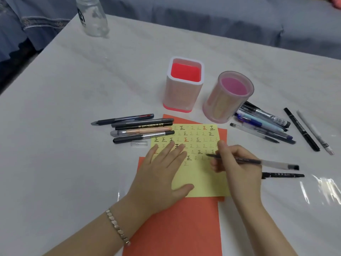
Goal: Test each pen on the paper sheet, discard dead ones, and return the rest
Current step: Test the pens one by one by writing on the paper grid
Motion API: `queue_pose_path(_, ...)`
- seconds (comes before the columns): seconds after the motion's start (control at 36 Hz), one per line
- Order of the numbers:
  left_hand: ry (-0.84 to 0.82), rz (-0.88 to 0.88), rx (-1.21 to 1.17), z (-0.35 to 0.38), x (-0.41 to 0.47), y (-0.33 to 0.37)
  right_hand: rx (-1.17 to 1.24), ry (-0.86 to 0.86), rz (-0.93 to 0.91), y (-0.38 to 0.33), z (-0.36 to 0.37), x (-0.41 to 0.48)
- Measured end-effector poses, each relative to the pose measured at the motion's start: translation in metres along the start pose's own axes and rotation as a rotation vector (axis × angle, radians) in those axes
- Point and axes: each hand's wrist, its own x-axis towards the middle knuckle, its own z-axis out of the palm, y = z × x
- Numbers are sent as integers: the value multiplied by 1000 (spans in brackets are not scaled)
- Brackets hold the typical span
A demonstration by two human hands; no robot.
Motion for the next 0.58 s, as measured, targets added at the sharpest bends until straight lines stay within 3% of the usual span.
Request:
queue_pose_path(0.31, 26, -27, -92, -1, 2, 1, -166, 144, -84, 33, 33, -1)
queue_pose_path(0.58, 38, -34, -101, 0, 1, 1, -174, 142, -103, 33, 36, -2)
